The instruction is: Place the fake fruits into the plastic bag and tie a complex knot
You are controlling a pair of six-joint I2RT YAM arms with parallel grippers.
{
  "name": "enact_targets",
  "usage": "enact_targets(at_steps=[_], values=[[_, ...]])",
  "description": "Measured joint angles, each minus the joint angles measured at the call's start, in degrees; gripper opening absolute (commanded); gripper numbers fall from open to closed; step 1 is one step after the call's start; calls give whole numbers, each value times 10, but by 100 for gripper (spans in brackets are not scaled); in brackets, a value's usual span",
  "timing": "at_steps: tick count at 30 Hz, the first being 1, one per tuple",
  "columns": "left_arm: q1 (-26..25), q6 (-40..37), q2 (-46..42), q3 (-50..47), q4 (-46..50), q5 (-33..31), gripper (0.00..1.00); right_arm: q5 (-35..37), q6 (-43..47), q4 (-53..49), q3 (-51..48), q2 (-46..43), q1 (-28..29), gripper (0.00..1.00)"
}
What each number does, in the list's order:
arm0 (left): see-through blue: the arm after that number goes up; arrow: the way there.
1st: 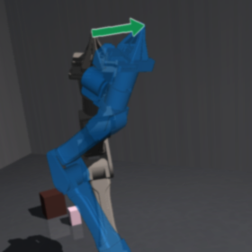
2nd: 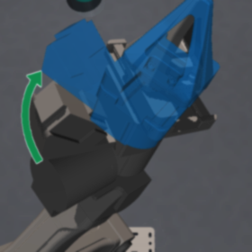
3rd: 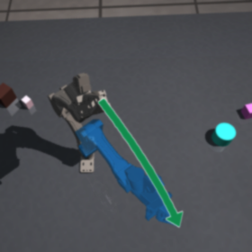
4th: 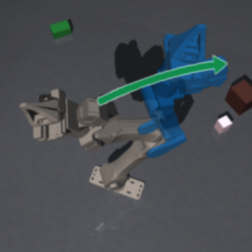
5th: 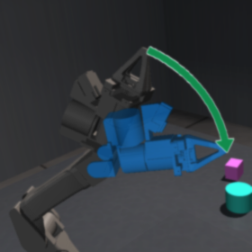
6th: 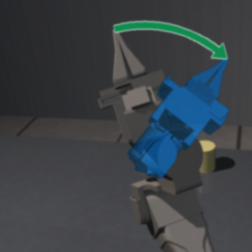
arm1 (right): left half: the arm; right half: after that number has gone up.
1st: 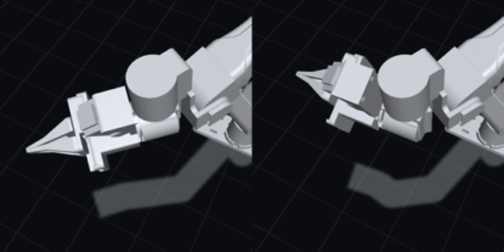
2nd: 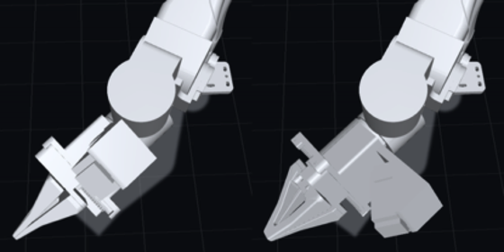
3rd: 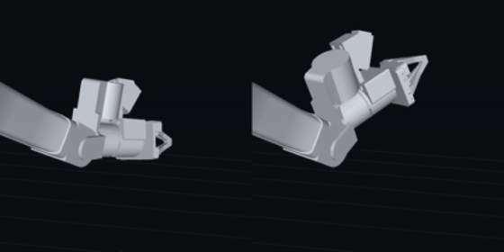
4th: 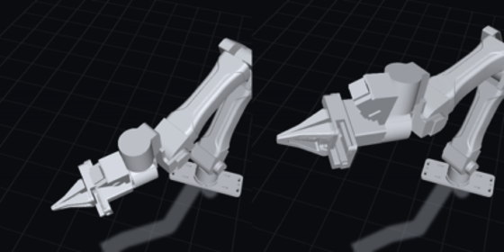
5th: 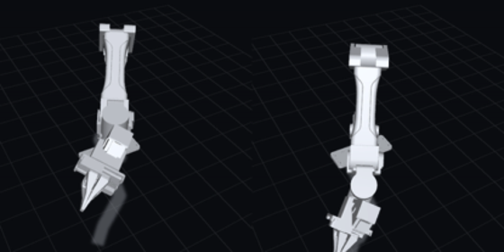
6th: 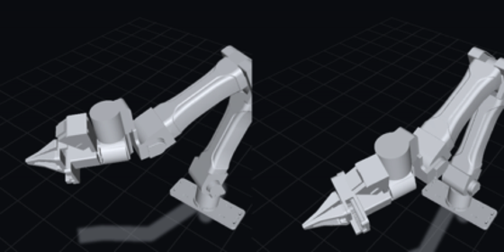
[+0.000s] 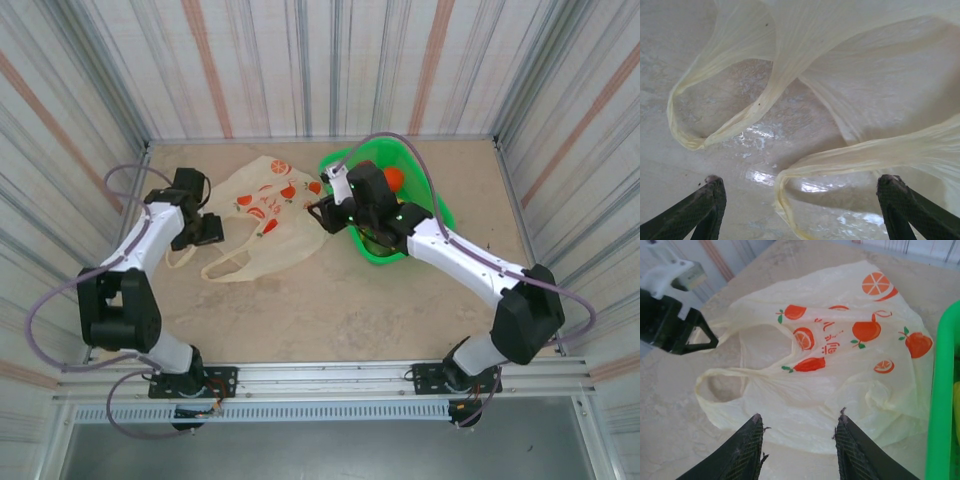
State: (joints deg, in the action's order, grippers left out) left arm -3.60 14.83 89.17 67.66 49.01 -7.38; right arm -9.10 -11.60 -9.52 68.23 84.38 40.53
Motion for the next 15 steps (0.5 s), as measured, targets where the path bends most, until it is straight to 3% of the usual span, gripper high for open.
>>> enact_targets(at_steps=[4,9,15], values=[[6,-37,83,32,3,-17,74,2,1,15,-51,-41,12,47],[14,-73,179,68,2,-43,73,25,33,21,-61,-86,81,47],[24,-101,222,95,1,-70,72,37,63,22,-61,-97,121,46]])
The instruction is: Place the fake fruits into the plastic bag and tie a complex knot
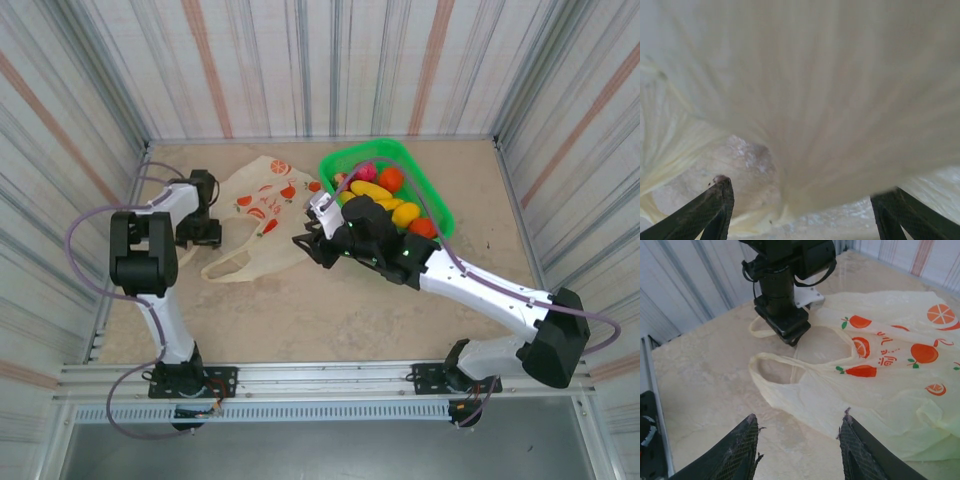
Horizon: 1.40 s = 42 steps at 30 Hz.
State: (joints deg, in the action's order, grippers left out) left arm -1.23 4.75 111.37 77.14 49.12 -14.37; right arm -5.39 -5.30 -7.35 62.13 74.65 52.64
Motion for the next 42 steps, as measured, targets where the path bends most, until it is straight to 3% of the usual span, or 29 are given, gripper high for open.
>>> enact_targets(at_steps=[3,10,12,18,24,27,34,38,42], values=[[8,-12,0,0,-6,0,63,2,3,0,0,0,0,46],[28,-35,3,0,-21,46,10,3,13,-2,6,16,0,45],[31,-36,6,0,-23,60,0,7,13,-3,13,22,0,44],[32,0,-20,1,-23,113,0,17,2,-10,38,50,-6,43],[32,82,-171,10,-23,180,0,-3,-47,-55,118,163,-48,42],[32,138,-241,20,-21,202,0,8,-50,-79,155,229,-43,43],[35,276,-355,9,-8,276,0,10,-73,-140,242,320,-7,66],[35,332,-400,7,-12,309,0,-16,-92,-159,310,341,-19,93],[32,381,-427,-4,-29,358,0,-36,-99,-183,417,378,-25,95]])
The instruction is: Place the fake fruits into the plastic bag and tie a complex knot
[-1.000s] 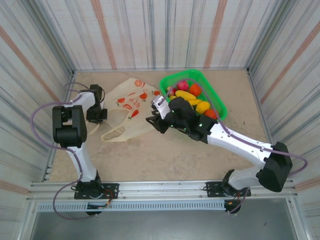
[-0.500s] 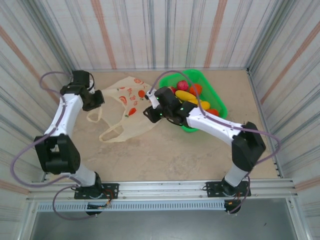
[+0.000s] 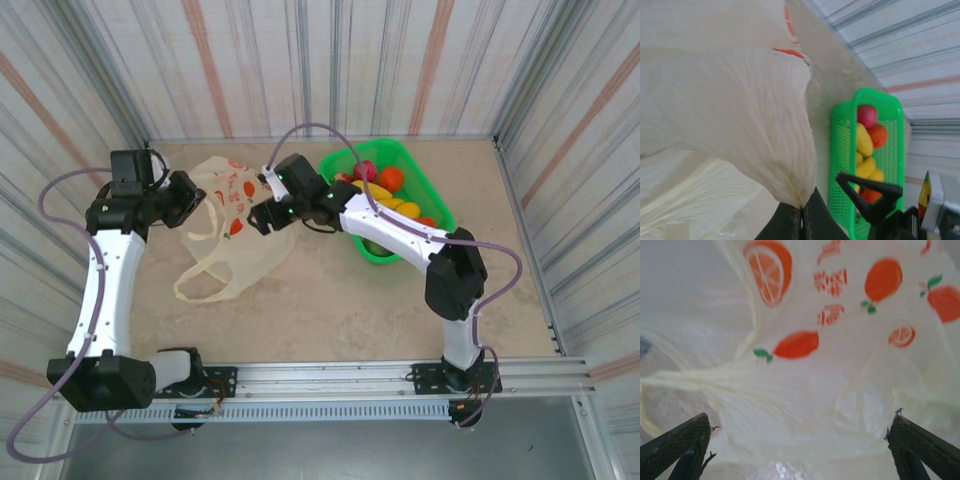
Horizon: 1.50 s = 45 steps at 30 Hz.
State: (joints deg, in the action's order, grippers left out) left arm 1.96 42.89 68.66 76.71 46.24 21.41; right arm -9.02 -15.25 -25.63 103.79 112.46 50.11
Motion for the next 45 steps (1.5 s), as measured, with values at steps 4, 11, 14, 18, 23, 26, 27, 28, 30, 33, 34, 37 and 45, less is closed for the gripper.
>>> enact_targets(at_steps=[4,11,14,18,23,26,27,28,30,33,34,37,45], values=[[-16,33,-7,-6,-5,33,0,-36,-10,-6,106,65,-2,94],[-22,61,-20,-6,-37,76,0,-91,-21,-43,214,177,-8,91],[-30,64,-28,-6,-48,90,0,-81,-6,-71,231,206,-7,89],[-44,65,-40,-6,-67,111,0,-26,23,-120,280,251,-11,77],[-54,57,-53,-6,-67,114,0,24,61,-152,344,275,-55,57],[-55,50,-63,-15,-71,116,0,9,81,-149,355,266,-99,60],[-55,49,-68,-22,-72,115,0,-6,87,-149,354,261,-113,64],[-55,50,-72,-30,-75,115,0,-22,96,-150,353,256,-126,68],[-56,52,-77,-48,-84,116,0,-60,113,-151,347,243,-146,73],[-58,68,-78,-83,-122,116,0,-117,126,-139,281,193,-154,74],[-59,76,-78,-96,-137,115,0,-133,127,-126,242,167,-151,73],[-70,98,-74,-122,-174,104,0,-169,105,-52,89,70,-143,65],[-108,116,-53,-127,-231,83,0,-325,-15,136,-137,-94,-177,63]])
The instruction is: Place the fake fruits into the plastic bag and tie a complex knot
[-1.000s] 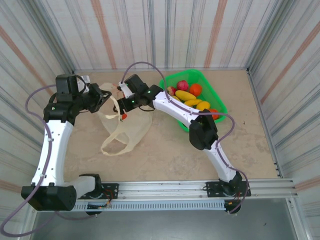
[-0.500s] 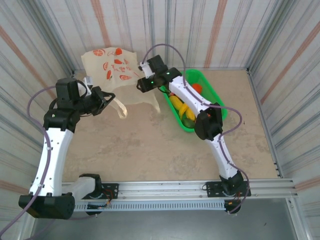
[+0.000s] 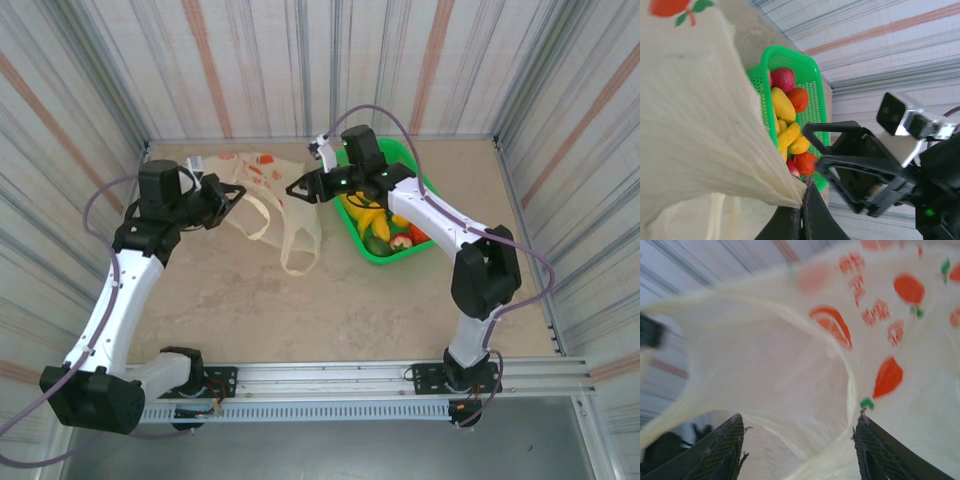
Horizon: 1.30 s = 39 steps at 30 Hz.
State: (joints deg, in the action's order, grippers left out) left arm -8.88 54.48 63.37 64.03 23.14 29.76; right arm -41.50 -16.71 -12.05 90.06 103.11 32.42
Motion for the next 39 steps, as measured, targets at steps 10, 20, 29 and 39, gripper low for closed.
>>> enact_targets(at_steps=[10,20,29,39], values=[[-17,-1,2,-1,-7,-18,0,-202,-139,83,62,38,11,64],[-24,-9,2,-12,-5,-29,0,-285,-149,8,127,99,55,40],[-28,-24,2,-13,-3,-30,0,-295,-175,-9,155,139,51,0],[-30,-99,-13,-8,46,-26,62,-296,-269,69,152,153,48,0]])
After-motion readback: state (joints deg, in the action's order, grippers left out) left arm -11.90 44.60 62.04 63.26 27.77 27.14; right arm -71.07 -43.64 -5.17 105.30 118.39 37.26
